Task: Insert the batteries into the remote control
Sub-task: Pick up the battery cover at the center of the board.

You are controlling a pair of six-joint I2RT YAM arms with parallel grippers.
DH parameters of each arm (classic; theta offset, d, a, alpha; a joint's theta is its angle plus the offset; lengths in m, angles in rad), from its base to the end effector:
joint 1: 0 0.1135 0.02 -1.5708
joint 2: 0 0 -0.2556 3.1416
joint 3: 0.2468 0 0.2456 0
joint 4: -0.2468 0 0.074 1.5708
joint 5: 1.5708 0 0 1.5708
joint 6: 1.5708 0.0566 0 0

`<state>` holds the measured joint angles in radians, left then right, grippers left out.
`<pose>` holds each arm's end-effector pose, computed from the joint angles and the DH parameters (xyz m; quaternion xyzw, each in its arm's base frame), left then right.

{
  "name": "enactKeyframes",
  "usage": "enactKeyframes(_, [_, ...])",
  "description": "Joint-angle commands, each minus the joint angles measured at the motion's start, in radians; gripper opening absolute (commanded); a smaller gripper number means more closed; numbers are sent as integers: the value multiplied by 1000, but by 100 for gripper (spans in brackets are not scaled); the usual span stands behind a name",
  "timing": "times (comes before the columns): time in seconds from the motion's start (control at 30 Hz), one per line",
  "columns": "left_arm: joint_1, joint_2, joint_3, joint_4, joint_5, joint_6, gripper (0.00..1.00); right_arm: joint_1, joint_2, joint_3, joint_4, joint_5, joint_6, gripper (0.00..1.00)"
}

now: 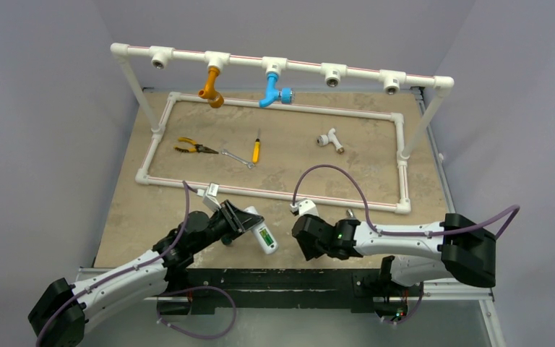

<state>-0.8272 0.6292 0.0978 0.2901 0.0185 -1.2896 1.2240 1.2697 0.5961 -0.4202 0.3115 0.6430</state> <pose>0.1183 -0.1302 0.1638 -0.1748 0.7674 -0.5412 0.2961 0.0933 0.2071 0.1423 -0.2398 0.9302 0.0979 0.2600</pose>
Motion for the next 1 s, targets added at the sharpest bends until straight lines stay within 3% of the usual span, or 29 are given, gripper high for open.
enactKeyframes(0.0, [-4,7,25,65,7,12,0,18,13,24,-12,-26,10,41])
enactKeyframes(0.17, [-4,10,25,67,11,12,0,32,12,26,-48,-27,23,41])
enactKeyframes(0.6, [-4,11,26,66,14,13,0,40,43,47,-75,10,59,27])
enactKeyframes(0.97, [-4,22,23,81,9,12,0,40,-132,72,-178,57,93,22])
